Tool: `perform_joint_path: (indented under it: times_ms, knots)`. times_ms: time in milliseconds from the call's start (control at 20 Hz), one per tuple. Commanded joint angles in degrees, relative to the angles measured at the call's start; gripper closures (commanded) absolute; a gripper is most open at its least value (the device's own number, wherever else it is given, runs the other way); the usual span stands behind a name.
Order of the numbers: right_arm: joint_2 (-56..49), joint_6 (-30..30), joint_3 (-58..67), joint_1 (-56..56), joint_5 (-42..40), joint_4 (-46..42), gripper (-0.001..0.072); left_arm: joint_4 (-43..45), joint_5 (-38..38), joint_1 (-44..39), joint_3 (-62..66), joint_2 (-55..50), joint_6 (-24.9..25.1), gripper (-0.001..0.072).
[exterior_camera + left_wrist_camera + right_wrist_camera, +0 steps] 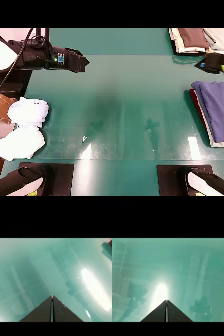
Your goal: Fold the shirts.
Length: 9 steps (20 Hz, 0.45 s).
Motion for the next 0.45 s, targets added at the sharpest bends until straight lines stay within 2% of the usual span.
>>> perform_joint_path:
  times_ms: [0, 400]
  knots:
    - [0.0, 0.0, 0.5, 6.0, -1.5, 0.1, 0.0695, 0.0, 0.2, 0.0, 0.0, 0.0, 0.0, 0.0681]
    - [0.0, 0.0, 0.5, 6.0, -0.8, 0.1, 0.0695, 0.0, 0.2, 0.0, 0.0, 0.0, 0.0, 0.0681]
